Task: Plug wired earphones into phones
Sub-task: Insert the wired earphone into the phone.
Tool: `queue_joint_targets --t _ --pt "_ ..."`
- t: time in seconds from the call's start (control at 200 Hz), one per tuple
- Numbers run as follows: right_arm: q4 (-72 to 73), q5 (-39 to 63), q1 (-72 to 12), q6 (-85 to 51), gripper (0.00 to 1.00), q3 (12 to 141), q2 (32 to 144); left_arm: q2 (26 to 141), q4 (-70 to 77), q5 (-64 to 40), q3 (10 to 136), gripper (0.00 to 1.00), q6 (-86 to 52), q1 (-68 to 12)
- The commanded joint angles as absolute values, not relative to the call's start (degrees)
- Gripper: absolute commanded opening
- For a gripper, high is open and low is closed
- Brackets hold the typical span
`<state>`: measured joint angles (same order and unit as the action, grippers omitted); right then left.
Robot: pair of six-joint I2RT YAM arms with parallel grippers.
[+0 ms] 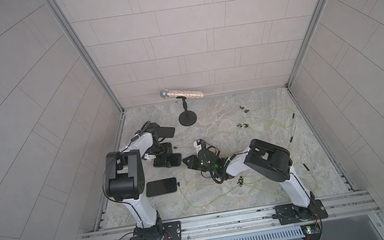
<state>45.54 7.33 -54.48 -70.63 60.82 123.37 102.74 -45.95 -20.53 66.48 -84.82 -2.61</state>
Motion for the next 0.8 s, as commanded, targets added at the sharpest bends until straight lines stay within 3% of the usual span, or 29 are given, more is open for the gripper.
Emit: queue_joint_targets --t 0.0,0.796 --pt "47.1 7.5 -54.9 -71.6 0.0 60.8 124.5 100.7 -47.3 -20.5 66.4 0.65 -84.7 -2.3" --pt "51.9 6.9 -55.0 -70.9 0.0 59.0 123.9 100.9 -47.1 -19.8 66.0 0.64 -84.6 -2.2"
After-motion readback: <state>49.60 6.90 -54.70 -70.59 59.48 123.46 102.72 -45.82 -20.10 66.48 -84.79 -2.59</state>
